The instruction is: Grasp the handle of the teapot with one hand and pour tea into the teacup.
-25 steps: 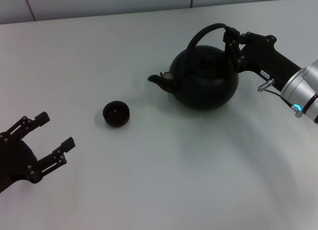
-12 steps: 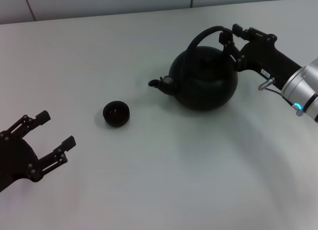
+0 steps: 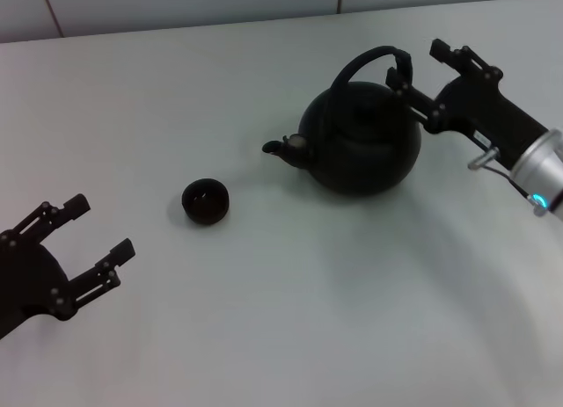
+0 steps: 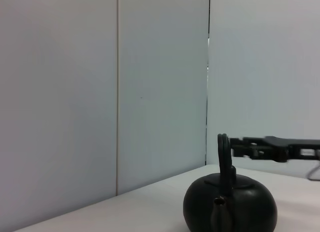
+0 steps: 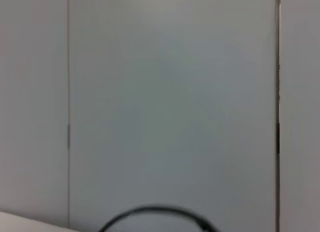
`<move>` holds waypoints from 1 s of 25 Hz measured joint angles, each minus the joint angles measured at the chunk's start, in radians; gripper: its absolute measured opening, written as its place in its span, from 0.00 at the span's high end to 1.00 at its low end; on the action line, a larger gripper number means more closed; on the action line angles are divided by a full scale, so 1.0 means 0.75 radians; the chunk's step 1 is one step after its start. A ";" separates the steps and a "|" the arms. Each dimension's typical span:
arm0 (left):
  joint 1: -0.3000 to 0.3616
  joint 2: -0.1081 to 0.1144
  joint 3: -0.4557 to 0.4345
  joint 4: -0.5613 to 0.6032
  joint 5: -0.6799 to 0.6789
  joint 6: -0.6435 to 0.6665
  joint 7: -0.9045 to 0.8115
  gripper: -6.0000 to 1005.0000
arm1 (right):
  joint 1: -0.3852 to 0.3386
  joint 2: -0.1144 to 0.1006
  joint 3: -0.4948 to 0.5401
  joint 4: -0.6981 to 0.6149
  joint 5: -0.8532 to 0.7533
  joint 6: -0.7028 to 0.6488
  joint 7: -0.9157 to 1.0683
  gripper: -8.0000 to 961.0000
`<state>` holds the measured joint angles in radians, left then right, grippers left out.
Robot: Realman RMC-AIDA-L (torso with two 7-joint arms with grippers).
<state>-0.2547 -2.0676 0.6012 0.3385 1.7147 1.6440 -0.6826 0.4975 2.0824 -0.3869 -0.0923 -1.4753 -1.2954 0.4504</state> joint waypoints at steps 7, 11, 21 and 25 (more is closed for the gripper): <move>0.000 0.004 0.000 -0.008 0.000 -0.018 -0.002 0.19 | -0.239 0.002 0.027 0.012 0.003 -0.249 0.000 0.21; 0.000 0.005 0.000 -0.027 0.000 -0.028 -0.002 0.19 | -0.332 0.001 0.079 0.048 0.005 -0.302 0.000 0.21; -0.028 0.023 0.037 0.001 0.039 -0.030 -0.084 0.19 | -0.363 -0.024 -0.033 -0.229 -0.208 -0.396 0.355 0.21; -0.072 0.060 0.058 0.059 0.119 -0.029 -0.208 0.19 | -0.345 -0.052 -0.087 -0.517 -0.550 -0.490 0.625 0.21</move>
<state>-0.3087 -2.0223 0.6444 0.3830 1.8041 1.6225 -0.8385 0.2389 2.0431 -0.4518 -0.4802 -1.8879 -1.6631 0.9190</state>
